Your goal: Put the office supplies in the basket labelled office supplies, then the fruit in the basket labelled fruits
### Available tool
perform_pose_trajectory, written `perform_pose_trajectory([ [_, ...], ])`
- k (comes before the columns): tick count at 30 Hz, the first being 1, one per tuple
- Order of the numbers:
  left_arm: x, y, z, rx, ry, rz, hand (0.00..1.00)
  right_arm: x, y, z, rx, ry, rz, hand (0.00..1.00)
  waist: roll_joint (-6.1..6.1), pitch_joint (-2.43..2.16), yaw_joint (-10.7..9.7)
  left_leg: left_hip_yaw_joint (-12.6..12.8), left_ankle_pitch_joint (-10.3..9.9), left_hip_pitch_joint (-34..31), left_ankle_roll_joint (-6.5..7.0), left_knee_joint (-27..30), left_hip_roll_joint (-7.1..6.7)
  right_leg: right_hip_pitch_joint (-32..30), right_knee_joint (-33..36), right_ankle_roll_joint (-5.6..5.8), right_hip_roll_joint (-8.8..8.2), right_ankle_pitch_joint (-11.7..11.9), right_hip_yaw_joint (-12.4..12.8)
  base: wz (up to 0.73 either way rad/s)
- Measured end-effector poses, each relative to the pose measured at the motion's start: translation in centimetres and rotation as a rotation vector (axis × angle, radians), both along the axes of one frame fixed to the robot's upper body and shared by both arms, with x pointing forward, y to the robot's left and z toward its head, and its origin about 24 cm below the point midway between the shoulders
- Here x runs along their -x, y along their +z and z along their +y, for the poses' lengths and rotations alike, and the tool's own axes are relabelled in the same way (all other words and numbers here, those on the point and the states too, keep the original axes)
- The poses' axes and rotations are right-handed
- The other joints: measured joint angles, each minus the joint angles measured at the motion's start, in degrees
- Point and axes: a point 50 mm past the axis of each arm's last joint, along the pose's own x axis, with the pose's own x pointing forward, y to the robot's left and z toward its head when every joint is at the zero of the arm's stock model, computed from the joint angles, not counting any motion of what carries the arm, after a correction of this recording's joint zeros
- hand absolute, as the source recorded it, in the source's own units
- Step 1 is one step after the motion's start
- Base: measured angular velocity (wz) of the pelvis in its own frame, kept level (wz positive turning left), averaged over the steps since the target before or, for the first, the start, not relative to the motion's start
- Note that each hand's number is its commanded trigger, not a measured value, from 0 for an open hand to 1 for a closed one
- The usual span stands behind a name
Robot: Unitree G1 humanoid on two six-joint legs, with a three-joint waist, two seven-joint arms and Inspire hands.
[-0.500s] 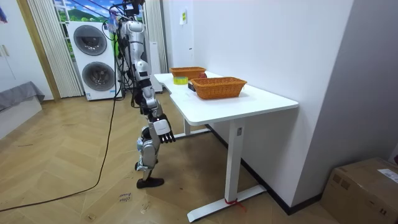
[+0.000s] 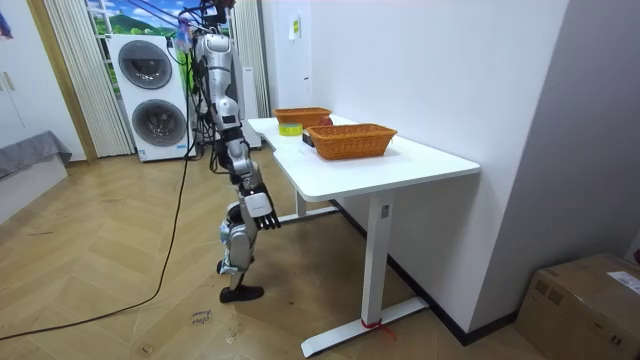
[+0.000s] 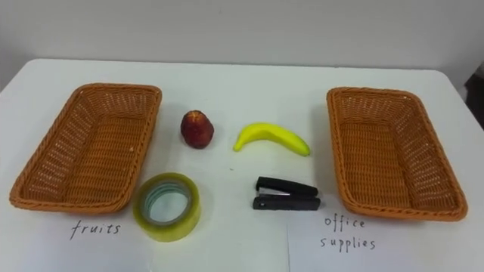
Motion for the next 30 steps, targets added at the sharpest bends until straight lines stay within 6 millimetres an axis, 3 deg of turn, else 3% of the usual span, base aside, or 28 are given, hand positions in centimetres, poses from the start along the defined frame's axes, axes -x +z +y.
perform_pose_trajectory([
  [10,-0.3,0.0,0.1,0.005,-0.009,0.019,0.0,0.9,-0.1,0.0,0.013,-0.058,0.028,0.0,0.08,-0.1,-0.2,1.2,0.0,0.3,0.0,0.0,-0.01,-0.2,0.1,0.11,0.09,0.1,0.6,-0.05],
  [18,-0.7,0.1,0.5,-0.006,0.01,0.005,0.0,3.3,0.1,-0.8,0.03,-0.316,0.055,0.0,0.81,-0.07,-0.7,2.6,0.0,1.6,0.0,-0.7,0.05,-0.1,0.1,0.19,0.17,0.1,3.2,-0.11],
  [23,-0.7,0.2,1.1,-0.023,0.031,-0.005,0.0,4.0,0.3,-1.5,0.065,-0.448,0.057,0.0,0.5,-0.12,-2.0,2.8,0.0,2.0,0.01,-0.8,0.01,-0.6,0.6,0.24,0.61,0.2,4.4,-0.16],
  [30,-0.6,0.4,1.6,-0.056,0.05,-0.031,0.0,4.4,0.6,-2.6,0.129,-0.647,0.045,0.0,-0.85,-0.21,-3.9,2.9,0.0,2.3,0.01,-0.8,0.06,-1.0,1.5,0.24,0.68,0.2,5.0,-0.04],
])
